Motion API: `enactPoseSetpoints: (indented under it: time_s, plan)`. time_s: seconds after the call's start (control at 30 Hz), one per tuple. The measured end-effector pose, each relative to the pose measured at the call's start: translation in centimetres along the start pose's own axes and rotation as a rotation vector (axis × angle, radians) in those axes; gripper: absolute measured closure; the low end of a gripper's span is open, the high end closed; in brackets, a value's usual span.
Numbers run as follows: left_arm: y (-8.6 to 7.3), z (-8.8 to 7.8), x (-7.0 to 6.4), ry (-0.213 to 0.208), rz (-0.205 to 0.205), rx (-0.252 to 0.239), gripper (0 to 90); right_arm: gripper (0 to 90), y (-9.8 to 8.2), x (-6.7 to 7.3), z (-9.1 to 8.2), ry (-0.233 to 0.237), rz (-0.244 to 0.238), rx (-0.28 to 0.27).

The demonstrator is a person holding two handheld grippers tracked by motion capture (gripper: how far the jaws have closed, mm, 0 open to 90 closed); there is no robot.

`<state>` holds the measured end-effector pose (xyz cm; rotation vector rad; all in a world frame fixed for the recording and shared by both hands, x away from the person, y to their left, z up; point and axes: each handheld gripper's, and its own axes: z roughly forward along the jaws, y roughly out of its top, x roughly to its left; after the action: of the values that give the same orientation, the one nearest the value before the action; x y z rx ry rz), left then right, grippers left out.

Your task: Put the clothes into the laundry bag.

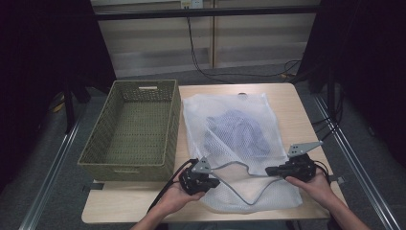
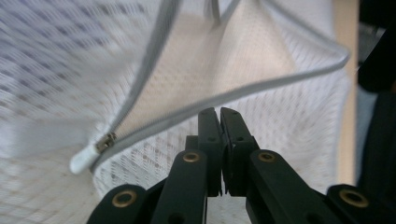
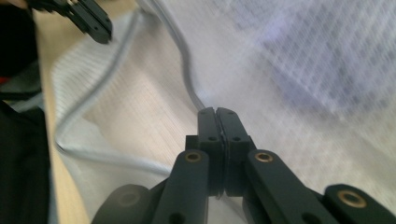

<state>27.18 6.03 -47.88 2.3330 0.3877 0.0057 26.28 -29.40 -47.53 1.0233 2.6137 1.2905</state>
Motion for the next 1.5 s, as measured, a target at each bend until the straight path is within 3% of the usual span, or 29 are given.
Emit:
enactPoseSetpoints:
  time_s: [0.37,0.47,0.7,0.77,0.8,0.83,0.87,0.93,0.97,1.0,1.13,1.2,1.23,1.37,1.43,1.47,1.5]
  plan:
    - [-0.7,1.0,0.9,0.013,-0.015,0.052,87.4,90.0,-1.3,-1.1,0.9,-0.024,0.014,0.105]
    - [-1.0,0.7,1.1,0.041,-0.029,0.056,87.5,90.0,-1.3,-1.3,1.2,-0.026,0.016,0.129]
    - [-1.9,-0.4,1.0,0.055,-0.058,0.065,87.3,90.0,-1.3,-1.2,1.2,-0.043,0.017,0.134]
    - [-2.2,-0.8,0.9,0.064,-0.059,0.07,87.3,90.0,-1.4,-1.3,1.1,-0.061,0.013,0.132]
    - [-2.5,-1.2,1.0,0.061,-0.037,0.098,87.3,90.0,-1.5,-1.4,1.0,-0.055,0.022,0.13]
    - [-2.7,-1.2,0.8,0.062,-0.067,0.073,87.3,90.0,-1.6,-1.4,0.9,-0.058,0.032,0.128]
    - [-2.9,-1.5,0.8,0.059,-0.072,0.072,87.4,90.0,-1.6,-1.5,0.9,-0.06,0.024,0.124]
    - [-3.2,-1.9,0.7,0.064,-0.067,0.087,87.3,90.0,-1.7,-1.6,0.8,-0.06,0.04,0.123]
    - [-3.4,-2.2,0.8,0.058,-0.037,0.114,87.3,90.0,-1.7,-1.7,0.8,-0.059,0.034,0.119]
    - [-3.6,-2.1,0.5,0.057,-0.089,0.07,87.3,90.0,-1.7,-1.7,0.8,-0.064,0.035,0.119]
    - [-4.5,-3.0,0.3,0.057,-0.101,0.078,87.6,90.0,-1.8,-1.7,0.7,-0.077,0.047,0.118]
    - [-4.9,-3.4,0.2,0.059,-0.097,0.08,87.7,90.0,-1.8,-1.8,0.6,-0.088,0.043,0.111]
    - [-5.1,-3.6,0.2,0.064,-0.077,0.088,87.6,90.0,-1.9,-1.8,0.6,-0.091,0.043,0.109]
    - [-5.5,-3.9,-0.3,0.07,-0.09,0.079,87.6,90.0,-2.2,-1.8,0.2,-0.101,0.055,0.108]
    - [-5.6,-4.4,-0.1,0.064,-0.053,0.117,87.6,90.0,-2.2,-1.7,0.2,-0.109,0.053,0.11]
    - [-5.8,-4.2,-0.5,0.07,-0.101,0.079,87.6,90.0,-2.2,-1.7,0.2,-0.114,0.051,0.111]
    - [-5.9,-4.5,-0.5,0.066,-0.083,0.092,87.6,90.0,-2.1,-1.7,0.2,-0.112,0.05,0.112]
